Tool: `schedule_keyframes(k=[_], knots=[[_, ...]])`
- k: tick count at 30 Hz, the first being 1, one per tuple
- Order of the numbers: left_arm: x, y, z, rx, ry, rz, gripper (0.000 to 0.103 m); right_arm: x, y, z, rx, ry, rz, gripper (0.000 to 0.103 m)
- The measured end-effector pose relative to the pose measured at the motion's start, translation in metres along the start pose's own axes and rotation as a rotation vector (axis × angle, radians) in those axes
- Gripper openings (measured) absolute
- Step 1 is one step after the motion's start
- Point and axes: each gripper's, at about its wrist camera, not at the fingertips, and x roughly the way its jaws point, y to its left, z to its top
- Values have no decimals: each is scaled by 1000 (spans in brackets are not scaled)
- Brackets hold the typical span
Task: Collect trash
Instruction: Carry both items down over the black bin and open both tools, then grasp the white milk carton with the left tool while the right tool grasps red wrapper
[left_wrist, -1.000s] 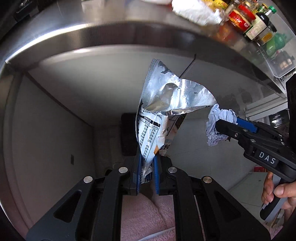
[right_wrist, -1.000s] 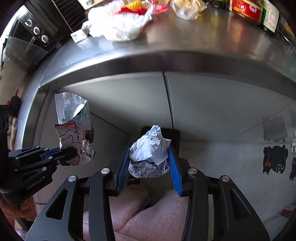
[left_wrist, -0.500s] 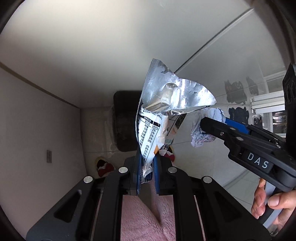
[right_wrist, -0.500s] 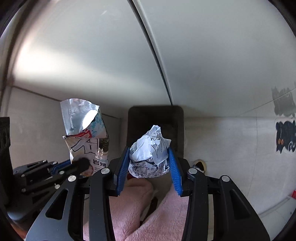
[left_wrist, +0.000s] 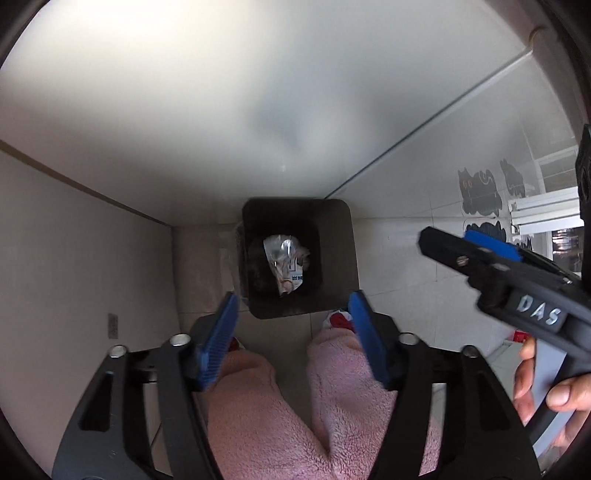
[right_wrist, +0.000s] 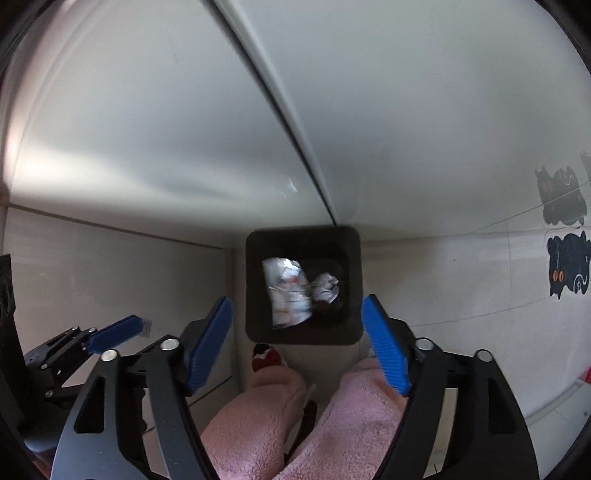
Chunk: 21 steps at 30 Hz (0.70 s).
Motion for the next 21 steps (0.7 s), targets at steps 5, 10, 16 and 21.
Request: schedule_keyframes(k=[5,10,16,21], knots=[[-41,6,-7,-2,-83,4,94,-51,6,0,-27,-98,-44,98],[-92,11,-13,3,-147,-9,95,-106,14,-5,-82,-180,-57,100],[-152,8,-10,23,-237,-4,95,-174,29,-1,-144,-298,-36,100],[-192,11,-1,31,-302,-18,95,-212,34,13,-153,-380,4,100]])
